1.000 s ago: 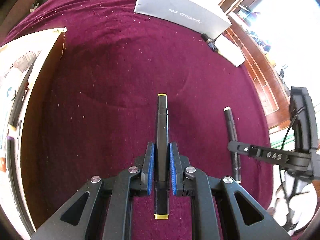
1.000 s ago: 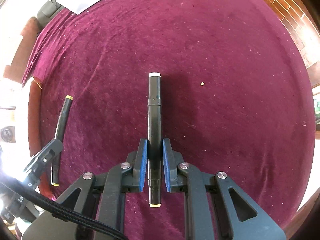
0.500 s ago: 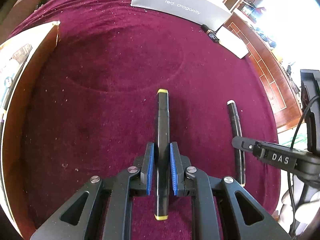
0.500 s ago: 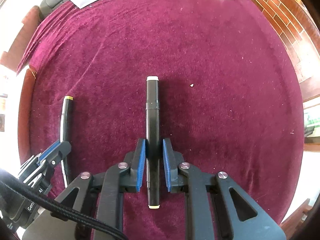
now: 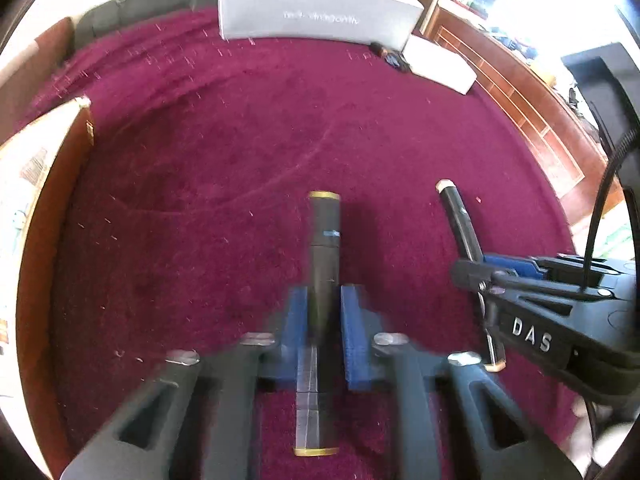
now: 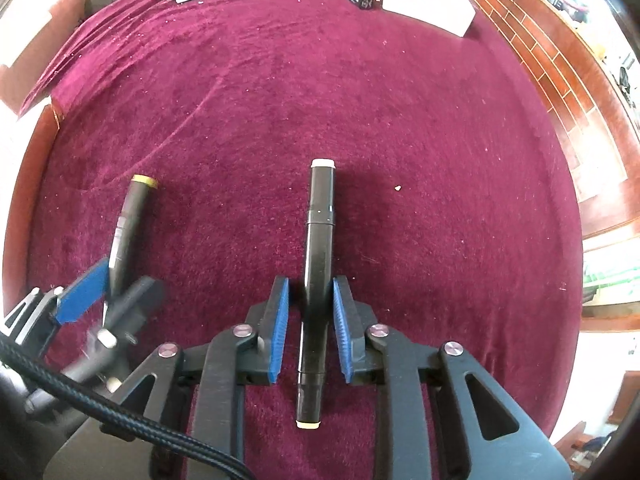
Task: Organize objects
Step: 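Lift both markers and carry them over the white tray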
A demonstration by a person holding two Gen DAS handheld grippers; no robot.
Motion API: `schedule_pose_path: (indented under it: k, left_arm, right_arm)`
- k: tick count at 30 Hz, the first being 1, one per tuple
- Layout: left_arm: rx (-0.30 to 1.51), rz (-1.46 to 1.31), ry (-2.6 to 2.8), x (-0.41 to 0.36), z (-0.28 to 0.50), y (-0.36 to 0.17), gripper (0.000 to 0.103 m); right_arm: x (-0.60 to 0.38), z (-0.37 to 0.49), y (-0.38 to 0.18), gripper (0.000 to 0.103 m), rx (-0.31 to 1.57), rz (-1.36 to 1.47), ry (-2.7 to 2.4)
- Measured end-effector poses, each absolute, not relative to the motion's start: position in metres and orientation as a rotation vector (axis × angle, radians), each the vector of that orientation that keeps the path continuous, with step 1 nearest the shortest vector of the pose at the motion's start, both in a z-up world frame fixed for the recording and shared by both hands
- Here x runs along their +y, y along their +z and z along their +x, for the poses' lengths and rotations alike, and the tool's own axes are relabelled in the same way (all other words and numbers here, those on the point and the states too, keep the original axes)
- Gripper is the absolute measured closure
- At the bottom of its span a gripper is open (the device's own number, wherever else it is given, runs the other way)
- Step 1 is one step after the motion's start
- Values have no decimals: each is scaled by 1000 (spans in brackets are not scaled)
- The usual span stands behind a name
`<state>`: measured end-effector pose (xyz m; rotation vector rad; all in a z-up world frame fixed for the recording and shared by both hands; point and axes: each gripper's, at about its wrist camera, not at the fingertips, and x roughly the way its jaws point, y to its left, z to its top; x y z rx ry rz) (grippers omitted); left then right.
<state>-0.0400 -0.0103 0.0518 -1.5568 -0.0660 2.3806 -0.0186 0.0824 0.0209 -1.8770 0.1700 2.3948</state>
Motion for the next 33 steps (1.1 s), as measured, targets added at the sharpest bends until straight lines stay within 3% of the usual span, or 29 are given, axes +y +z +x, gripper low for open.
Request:
schedule_pose_path:
  k: [6, 17, 33]
  left_arm:
    - [-117, -1514, 2381, -24, -30, 71, 92]
    - [-275, -1462, 2400, -55, -11, 100, 92]
    - [-516, -1427, 2585, -174, 27, 126, 92]
  right_arm:
    - [83, -11, 26, 91, 236, -1874, 2440]
    - [67, 5, 58, 91, 171, -1807, 2539]
    - [0, 4, 92, 90, 134, -1781, 2710]
